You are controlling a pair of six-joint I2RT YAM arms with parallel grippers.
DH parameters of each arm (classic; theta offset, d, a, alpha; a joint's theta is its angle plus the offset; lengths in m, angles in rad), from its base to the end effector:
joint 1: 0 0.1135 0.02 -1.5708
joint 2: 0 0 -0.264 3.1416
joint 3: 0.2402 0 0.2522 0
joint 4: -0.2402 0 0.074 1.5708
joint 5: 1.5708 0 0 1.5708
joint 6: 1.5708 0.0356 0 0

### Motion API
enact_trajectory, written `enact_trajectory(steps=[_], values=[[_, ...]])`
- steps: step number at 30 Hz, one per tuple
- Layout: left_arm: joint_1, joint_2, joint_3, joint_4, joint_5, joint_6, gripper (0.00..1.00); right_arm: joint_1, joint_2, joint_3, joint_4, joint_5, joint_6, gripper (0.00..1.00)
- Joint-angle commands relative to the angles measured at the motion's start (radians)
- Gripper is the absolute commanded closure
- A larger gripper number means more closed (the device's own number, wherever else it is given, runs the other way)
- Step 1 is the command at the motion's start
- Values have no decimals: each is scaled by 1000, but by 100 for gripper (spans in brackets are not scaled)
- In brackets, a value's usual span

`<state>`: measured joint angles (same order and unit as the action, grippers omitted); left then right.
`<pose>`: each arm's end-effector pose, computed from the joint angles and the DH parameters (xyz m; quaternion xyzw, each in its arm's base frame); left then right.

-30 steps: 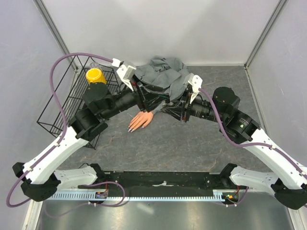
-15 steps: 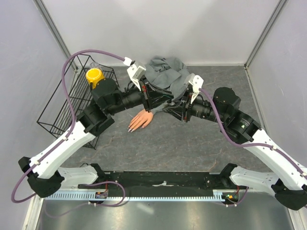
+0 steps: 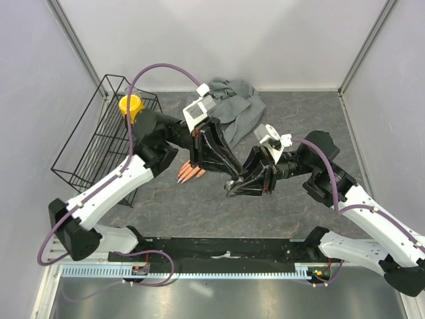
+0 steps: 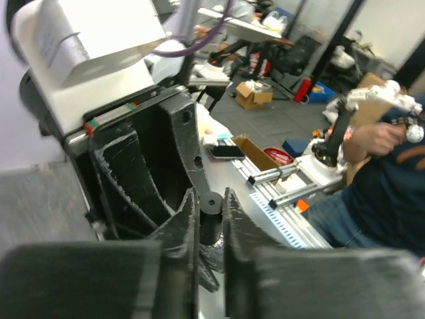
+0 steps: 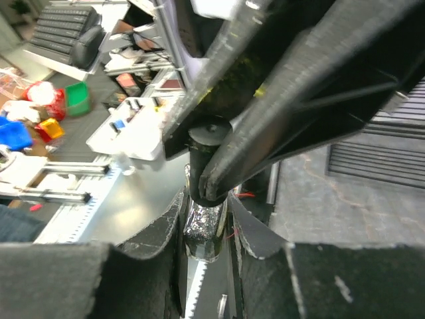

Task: Paint the nails

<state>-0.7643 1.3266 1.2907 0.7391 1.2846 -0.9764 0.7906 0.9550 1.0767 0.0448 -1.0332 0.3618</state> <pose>0.1693 -0.2096 0.4752 0.5049 0.3922 -0.7178 0.2758 0.1150 0.1596 0.4336 -0.4879 0.4685 0.6292 0.3828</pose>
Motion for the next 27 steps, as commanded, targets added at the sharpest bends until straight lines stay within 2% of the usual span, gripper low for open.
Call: enact_trajectory(steps=[1,2,4,5,6,9,11,13,15,22,27], values=[[14,-125,180,-923,-249,664,59,-2,-42,88,-25,20,-119,100],[16,-153,193,-964,-316,691,47,-4,-39,95,-42,47,-136,100],[14,-184,191,-992,-454,706,33,-2,-29,121,-147,126,-202,100],[14,-220,185,-991,-497,702,16,-2,-25,129,-167,212,-216,100],[11,-234,177,-989,-554,693,14,-1,-9,146,-221,266,-231,100],[0,-291,134,-972,-852,607,16,-2,17,167,-284,464,-279,100],[-36,-311,111,-939,-941,598,22,-2,43,183,-309,568,-296,100],[-84,-325,88,-923,-1054,619,30,-4,57,201,-333,608,-303,100],[-108,-317,84,-920,-1140,637,34,-2,71,207,-339,648,-308,100],[-216,-228,134,-963,-1281,702,46,-2,67,210,-336,679,-311,100],[-253,-190,151,-971,-1338,729,48,-2,67,215,-335,682,-311,100]])
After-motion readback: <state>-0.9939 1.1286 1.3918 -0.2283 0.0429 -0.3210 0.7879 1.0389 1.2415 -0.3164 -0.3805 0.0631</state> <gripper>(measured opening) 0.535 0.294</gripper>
